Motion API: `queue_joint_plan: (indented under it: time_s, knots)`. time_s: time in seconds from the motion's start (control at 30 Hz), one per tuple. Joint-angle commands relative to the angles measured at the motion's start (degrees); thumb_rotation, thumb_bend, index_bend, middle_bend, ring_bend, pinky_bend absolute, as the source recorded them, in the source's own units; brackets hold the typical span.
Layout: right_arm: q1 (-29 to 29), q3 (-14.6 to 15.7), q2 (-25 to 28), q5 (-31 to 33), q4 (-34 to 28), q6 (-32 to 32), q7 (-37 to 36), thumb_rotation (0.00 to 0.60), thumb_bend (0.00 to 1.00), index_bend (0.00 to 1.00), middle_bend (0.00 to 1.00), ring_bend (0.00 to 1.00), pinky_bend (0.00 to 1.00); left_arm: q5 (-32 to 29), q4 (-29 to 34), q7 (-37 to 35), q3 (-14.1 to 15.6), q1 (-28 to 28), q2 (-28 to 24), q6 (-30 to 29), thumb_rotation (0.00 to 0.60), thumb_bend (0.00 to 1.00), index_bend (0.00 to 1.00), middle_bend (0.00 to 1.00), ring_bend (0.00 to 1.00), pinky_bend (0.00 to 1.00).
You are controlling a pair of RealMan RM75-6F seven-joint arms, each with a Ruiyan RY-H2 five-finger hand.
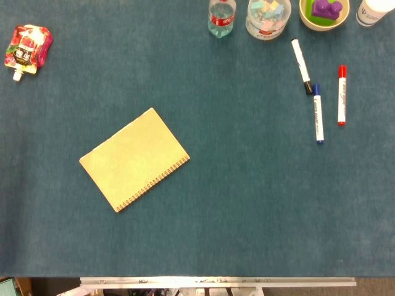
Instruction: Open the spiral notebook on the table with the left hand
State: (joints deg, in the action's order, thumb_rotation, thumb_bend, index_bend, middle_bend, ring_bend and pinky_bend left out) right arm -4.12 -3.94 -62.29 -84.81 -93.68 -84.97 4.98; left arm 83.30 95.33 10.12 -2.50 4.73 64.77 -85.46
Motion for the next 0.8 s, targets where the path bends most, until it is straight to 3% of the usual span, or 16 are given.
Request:
queue_joint_plan:
  time_s: [0.03, 0.2, 0.47, 0.6, 0.8]
  knots:
    - [-0.06, 0.03, -0.10, -0.13, 0.15, 0.09, -0.14, 0.600, 0.39, 0.35, 0.29, 0.22, 0.31, 0.08, -0.02, -0.16, -0.05, 0.02, -0.07, -0.04, 0.600, 0.36, 0.06, 0.12, 0.11, 0.11]
    - [-0.26, -0.10, -0.07, -0.45, 0.41, 0.13, -0.69, 0.600, 0.39, 0.35, 0.29, 0.22, 0.31, 1.32, -0.30, -0.81, 0.22, 0.31, -0.16, 0.10, 0.597, 0.36, 0.06, 0.12, 0.11, 0.11]
    - [-0.83, -0.49, -0.67, 0.17, 1.56, 1.03, -1.35, 0.600, 0.39, 0.35, 0.29, 0.22, 0.31, 4.41, -1.29, -2.96, 0.78, 3.14, -0.44, 3.66, 0.516, 0.36, 0.08, 0.12, 0.11, 0.11]
    - [-1.87, -0.80, -0.99, 0.36, 1.95, 2.49, -1.47, 0.600, 0.39, 0.35, 0.29, 0.22, 0.31, 8.48, -1.69, -6.59, 1.39, 6.15, -1.69, 6.48, 0.385, 0.36, 0.12, 0.14, 0.11, 0.11]
    - [-2.90, -1.37, -0.92, 0.26, 1.55, 3.17, -1.20, 0.600, 0.39, 0.35, 0.29, 0.22, 0.31, 12.95, -2.32, -12.38, 2.28, 11.44, -3.34, 12.16, 0.309, 0.36, 0.15, 0.15, 0.11, 0.11]
